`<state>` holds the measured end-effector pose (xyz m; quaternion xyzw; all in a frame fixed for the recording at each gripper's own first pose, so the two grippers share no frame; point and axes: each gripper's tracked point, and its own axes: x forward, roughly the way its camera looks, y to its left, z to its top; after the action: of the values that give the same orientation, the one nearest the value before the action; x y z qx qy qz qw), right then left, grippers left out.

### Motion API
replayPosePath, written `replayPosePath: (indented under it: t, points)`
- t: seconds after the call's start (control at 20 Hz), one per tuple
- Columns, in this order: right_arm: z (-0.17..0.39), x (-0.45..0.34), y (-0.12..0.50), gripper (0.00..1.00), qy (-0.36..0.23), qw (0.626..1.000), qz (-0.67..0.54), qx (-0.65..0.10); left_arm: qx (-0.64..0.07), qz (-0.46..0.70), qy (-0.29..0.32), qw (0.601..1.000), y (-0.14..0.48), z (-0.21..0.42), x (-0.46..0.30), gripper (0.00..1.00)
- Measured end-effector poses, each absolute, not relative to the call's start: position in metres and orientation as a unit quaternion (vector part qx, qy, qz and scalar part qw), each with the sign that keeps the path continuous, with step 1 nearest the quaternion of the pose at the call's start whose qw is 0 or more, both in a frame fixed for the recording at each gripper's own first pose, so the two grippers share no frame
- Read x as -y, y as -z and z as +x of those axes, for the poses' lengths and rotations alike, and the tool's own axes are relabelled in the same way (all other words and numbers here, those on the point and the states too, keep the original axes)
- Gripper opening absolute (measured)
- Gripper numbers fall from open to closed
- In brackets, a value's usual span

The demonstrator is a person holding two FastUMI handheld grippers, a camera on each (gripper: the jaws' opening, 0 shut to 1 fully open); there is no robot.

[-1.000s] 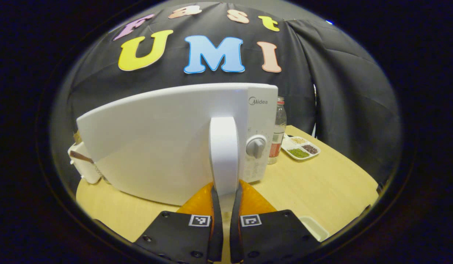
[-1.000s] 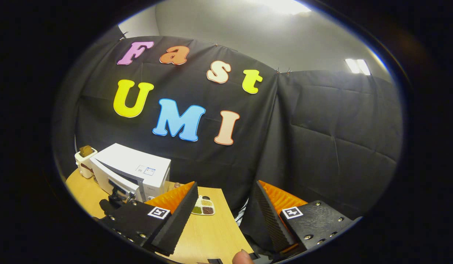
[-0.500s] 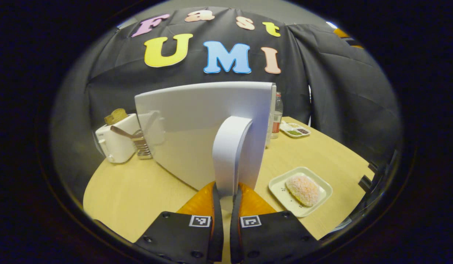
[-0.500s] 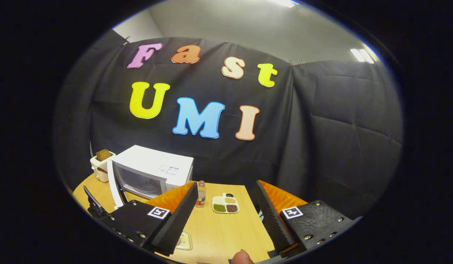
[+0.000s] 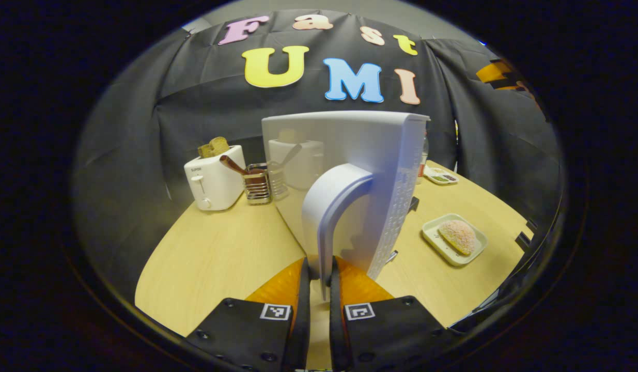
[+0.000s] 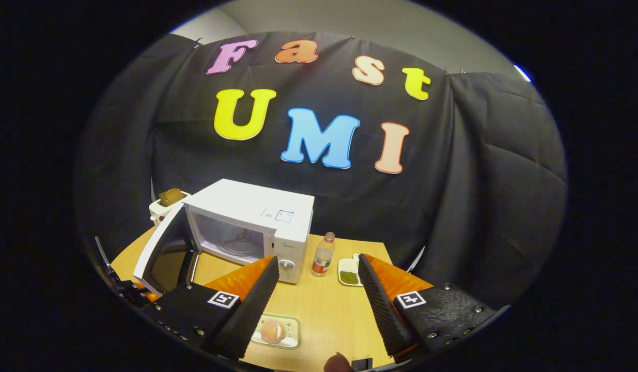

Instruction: Open the microwave oven with the left hand, put the food in, and close the microwave oven.

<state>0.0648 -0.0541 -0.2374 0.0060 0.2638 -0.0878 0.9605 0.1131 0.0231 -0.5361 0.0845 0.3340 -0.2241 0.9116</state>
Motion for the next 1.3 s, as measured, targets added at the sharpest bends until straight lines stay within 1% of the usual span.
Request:
replayPosePath:
  t: [0.1, 0.15, 0.3, 0.4, 0.5, 0.55, 0.65, 0.7, 0.75, 0.8, 0.85, 1.0, 1.05, 1.1, 1.15, 1.3]
  points:
    - [0.072, 0.046, 0.256, 0.95, 0.079, 0.956, 0.013, -0.284, -0.359, 0.082, 0.204, 0.907, 0.551, 0.110, -0.057, 0.25]
    - [0.075, 0.043, 0.264, 0.95, 0.076, 0.953, 0.017, -0.293, -0.364, 0.075, 0.192, 0.908, 0.555, 0.112, -0.075, 0.28]
    - [0.076, 0.030, 0.293, 0.95, 0.063, 0.944, 0.032, -0.323, -0.366, 0.062, 0.159, 0.915, 0.550, 0.115, -0.119, 0.25]
    - [0.076, 0.022, 0.318, 0.95, 0.052, 0.936, 0.038, -0.347, -0.357, 0.068, 0.133, 0.922, 0.540, 0.120, -0.146, 0.28]
    - [0.074, 0.013, 0.341, 0.95, 0.037, 0.928, 0.044, -0.367, -0.343, 0.065, 0.109, 0.931, 0.526, 0.124, -0.166, 0.26]
    - [0.073, 0.010, 0.350, 0.95, 0.030, 0.925, 0.045, -0.376, -0.337, 0.063, 0.092, 0.935, 0.516, 0.122, -0.175, 0.23]
    - [0.071, 0.003, 0.372, 0.95, 0.016, 0.917, 0.047, -0.396, -0.330, 0.056, 0.064, 0.940, 0.502, 0.117, -0.186, 0.35]
    - [0.070, -0.001, 0.381, 0.95, 0.009, 0.913, 0.050, -0.404, -0.325, 0.053, 0.052, 0.943, 0.494, 0.113, -0.187, 0.45]
    - [0.067, -0.004, 0.390, 0.95, 0.001, 0.910, 0.052, -0.411, -0.321, 0.051, 0.041, 0.945, 0.485, 0.108, -0.187, 0.48]
    - [0.064, -0.008, 0.399, 0.95, -0.006, 0.906, 0.052, -0.421, -0.315, 0.053, 0.028, 0.947, 0.475, 0.104, -0.186, 0.58]
    - [0.060, -0.011, 0.408, 0.95, -0.012, 0.901, 0.054, -0.430, -0.306, 0.054, 0.020, 0.950, 0.464, 0.098, -0.183, 0.59]
    - [0.050, -0.017, 0.440, 0.95, -0.027, 0.887, 0.068, -0.456, -0.295, 0.058, -0.004, 0.954, 0.438, 0.074, -0.162, 0.87]
    - [0.047, -0.018, 0.449, 0.95, -0.035, 0.882, 0.068, -0.465, -0.296, 0.061, -0.015, 0.953, 0.433, 0.065, -0.156, 0.88]
    - [0.043, -0.021, 0.460, 0.95, -0.046, 0.876, 0.065, -0.475, -0.301, 0.063, -0.028, 0.951, 0.426, 0.056, -0.150, 0.92]
    - [0.040, -0.023, 0.467, 0.95, -0.055, 0.873, 0.065, -0.480, -0.303, 0.062, -0.042, 0.950, 0.419, 0.047, -0.141, 0.89]
    - [0.031, -0.035, 0.499, 0.95, -0.072, 0.857, 0.078, -0.505, -0.303, 0.061, -0.079, 0.948, 0.387, 0.013, -0.114, 0.93]
